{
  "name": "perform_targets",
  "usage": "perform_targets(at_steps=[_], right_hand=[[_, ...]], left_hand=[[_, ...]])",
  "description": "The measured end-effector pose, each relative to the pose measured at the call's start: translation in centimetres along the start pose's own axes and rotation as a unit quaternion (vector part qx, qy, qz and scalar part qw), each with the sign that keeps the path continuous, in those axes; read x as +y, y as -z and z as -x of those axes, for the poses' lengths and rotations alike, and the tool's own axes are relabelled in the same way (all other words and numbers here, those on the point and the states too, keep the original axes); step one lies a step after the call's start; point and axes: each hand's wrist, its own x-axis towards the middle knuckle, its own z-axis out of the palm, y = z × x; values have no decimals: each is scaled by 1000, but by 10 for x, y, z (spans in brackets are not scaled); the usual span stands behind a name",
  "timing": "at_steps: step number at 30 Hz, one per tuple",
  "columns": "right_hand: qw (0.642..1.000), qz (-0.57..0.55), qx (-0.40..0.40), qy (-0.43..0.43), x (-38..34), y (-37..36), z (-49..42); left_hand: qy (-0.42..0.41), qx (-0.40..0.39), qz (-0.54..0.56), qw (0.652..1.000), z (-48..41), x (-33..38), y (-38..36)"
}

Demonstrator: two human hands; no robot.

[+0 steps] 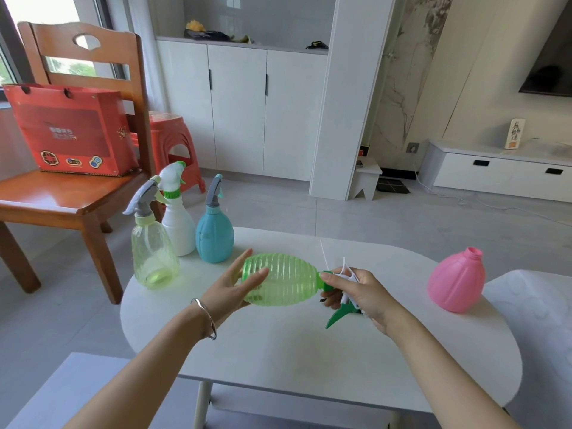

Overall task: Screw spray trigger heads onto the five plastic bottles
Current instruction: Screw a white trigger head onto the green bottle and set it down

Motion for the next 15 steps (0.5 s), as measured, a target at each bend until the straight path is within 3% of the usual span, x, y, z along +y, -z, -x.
perform_targets(at_steps=[3, 7, 12, 15], right_hand=[[1000, -7, -22, -15, -1, 1, 2], [1000, -8, -25, -14, 0, -4, 4], [1000, -4, 10, -24, 1, 0, 2], [999, -14, 3, -36, 0, 0, 2]], left_hand=[[15, -67, 36, 997, 2, 3, 6], [132, -51, 54, 988, 1, 2, 3], [30, -42, 29, 998, 2, 4, 11], [32, -83, 68, 994, 0, 3, 12]])
